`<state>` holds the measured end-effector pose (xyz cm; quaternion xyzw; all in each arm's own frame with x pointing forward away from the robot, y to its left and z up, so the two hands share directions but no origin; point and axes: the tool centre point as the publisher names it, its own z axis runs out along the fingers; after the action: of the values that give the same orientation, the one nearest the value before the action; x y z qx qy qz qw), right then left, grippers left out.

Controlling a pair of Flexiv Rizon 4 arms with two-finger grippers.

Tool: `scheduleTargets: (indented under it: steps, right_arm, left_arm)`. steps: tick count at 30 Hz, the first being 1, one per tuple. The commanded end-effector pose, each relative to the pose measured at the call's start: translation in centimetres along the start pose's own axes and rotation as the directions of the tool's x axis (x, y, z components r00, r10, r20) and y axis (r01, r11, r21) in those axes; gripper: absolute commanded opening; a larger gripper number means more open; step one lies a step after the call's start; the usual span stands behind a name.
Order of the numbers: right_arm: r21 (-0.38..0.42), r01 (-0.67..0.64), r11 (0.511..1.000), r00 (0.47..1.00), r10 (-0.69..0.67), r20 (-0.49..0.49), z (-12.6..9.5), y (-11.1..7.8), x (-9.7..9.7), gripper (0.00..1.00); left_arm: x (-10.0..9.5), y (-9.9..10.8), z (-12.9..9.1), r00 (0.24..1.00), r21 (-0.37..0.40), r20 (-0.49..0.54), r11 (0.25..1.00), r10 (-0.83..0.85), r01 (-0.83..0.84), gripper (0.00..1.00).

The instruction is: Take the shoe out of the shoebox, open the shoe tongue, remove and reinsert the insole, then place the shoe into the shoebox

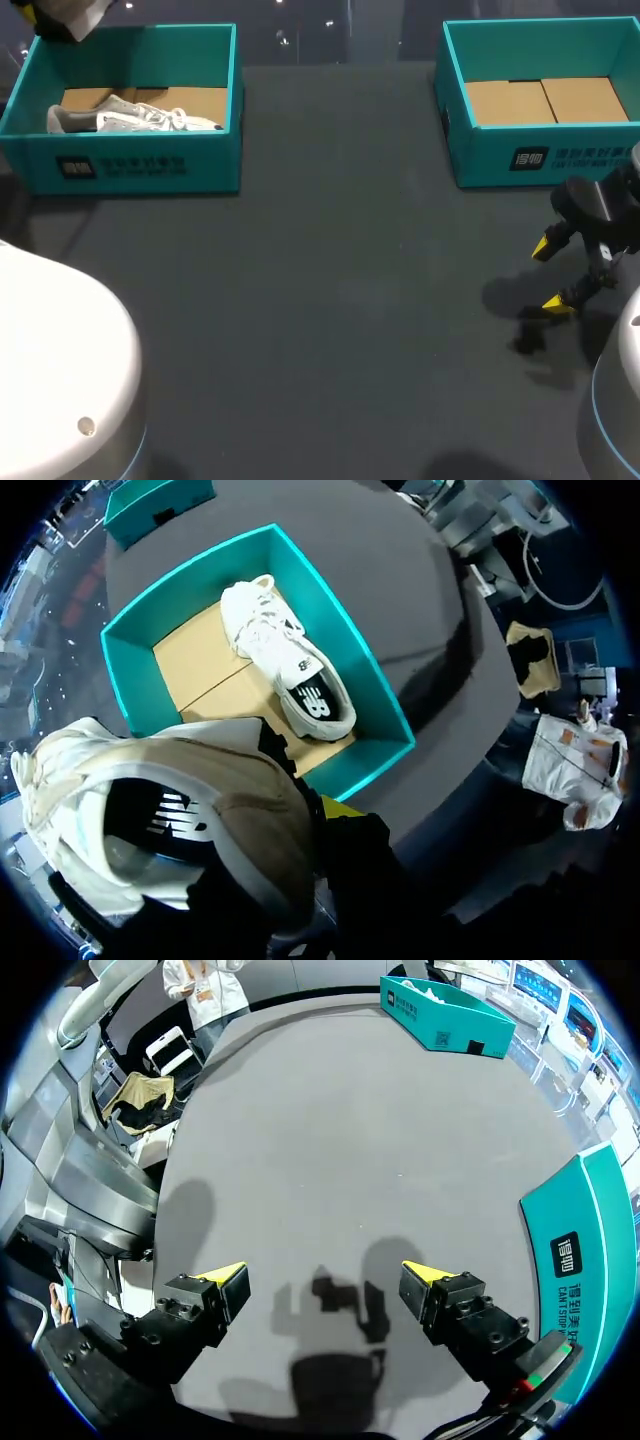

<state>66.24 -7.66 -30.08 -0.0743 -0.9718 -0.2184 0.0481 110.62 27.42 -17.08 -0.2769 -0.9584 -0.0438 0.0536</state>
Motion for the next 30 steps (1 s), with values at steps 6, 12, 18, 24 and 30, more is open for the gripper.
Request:
scheduleTargets:
  steps: [6, 12, 18, 24, 30]
  right_arm:
    - [0.002, -0.001, 1.0, 1.0, 0.001, 0.002, 0.0, 0.0, 0.1, 1.0]
    - [0.002, -0.001, 1.0, 1.0, 0.001, 0.002, 0.0, 0.0, 0.1, 1.0]
    - [0.002, -0.001, 1.0, 1.0, 0.001, 0.002, 0.0, 0.0, 0.1, 1.0]
    - [0.002, -0.001, 1.0, 1.0, 0.001, 0.002, 0.0, 0.0, 0.1, 1.0]
    - [0.002, -0.001, 1.0, 1.0, 0.001, 0.002, 0.0, 0.0, 0.1, 1.0]
  left_arm:
    - [0.9, -1.1, 0.3, 0.88, -0.12, 0.022, 0.875, 0.475, -0.469, 0.0]
    - [1.2, 1.0, 0.6, 0.594, -0.188, -0.068, 0.575, 0.801, -0.797, 0.0]
    - [1.2, 1.5, 0.9, 0.589, -0.191, -0.088, 0.566, 0.804, -0.802, 0.0]
    - [0.9, 1.6, 0.9, 0.589, -0.2, -0.101, 0.564, 0.802, -0.801, 0.0]
    - [-0.5, 2.9, 1.5, 0.506, -0.255, -0.166, 0.459, 0.846, -0.851, 0.0]
